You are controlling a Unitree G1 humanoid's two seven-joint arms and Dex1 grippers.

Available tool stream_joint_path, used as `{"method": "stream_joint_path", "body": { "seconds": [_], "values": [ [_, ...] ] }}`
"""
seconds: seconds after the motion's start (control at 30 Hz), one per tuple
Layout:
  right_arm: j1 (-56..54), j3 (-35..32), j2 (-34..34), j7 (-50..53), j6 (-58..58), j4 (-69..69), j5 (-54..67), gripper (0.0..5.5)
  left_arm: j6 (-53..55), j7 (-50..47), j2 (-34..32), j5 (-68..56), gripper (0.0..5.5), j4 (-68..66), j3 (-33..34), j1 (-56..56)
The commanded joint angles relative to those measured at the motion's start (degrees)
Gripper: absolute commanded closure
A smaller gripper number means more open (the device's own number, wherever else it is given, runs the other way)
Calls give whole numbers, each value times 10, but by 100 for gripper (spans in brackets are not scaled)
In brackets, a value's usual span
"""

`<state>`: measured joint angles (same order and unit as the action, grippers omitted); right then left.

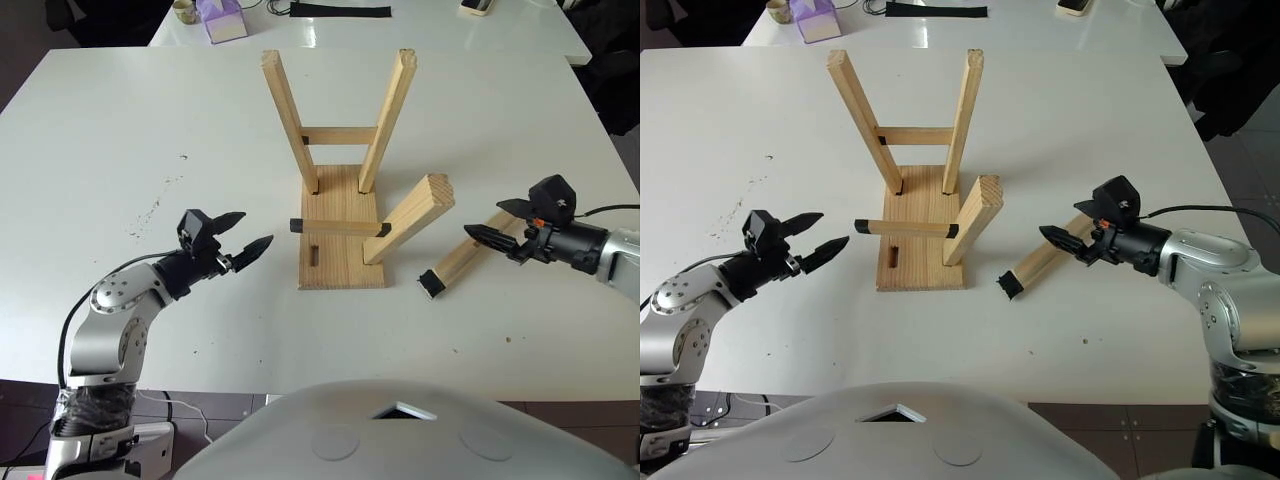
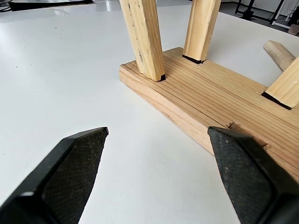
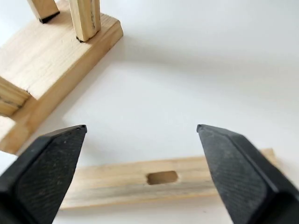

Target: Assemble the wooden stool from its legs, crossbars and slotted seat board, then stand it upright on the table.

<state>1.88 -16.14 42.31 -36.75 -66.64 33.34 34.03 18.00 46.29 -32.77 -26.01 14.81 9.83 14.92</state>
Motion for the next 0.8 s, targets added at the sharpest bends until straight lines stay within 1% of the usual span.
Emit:
{"method": "stream_joint_path", "body": {
  "seconds": [0.03, 0.17, 0.23, 0.33, 0.47, 0.57, 0.67, 0.73, 0.8],
  "values": [
    [-62, 19, -61, 49, -84, 63, 62, 117, 10, -20, 10, -1, 155, 12, -4, -13],
    [-31, 83, -56, 55, -41, 43, 36, 117, 15, -19, 12, -4, 155, 14, -11, -27],
    [-11, 94, -52, 55, -23, 16, 22, 117, 14, -17, 13, 0, 155, 9, -14, -29],
    [17, 103, -18, 23, -3, 3, 19, 117, 14, -14, 13, -1, 155, 11, -13, -24],
    [47, 118, 51, -48, 30, 0, 17, 117, 13, -19, 18, -2, 155, 15, -10, -17],
    [71, 132, 115, -109, 87, -14, -10, 117, 11, -25, 24, 0, 155, 19, -11, -9],
    [87, 155, 175, -171, 201, -41, -74, 117, 8, -31, 30, 1, 155, 23, -12, 0],
    [91, 169, 202, -205, 275, -67, -115, 117, 7, -36, 34, 1, 155, 28, -13, 5],
    [86, 172, 213, -230, 333, -89, -139, 117, 7, -37, 36, 2, 155, 29, -13, 6]
  ]
}}
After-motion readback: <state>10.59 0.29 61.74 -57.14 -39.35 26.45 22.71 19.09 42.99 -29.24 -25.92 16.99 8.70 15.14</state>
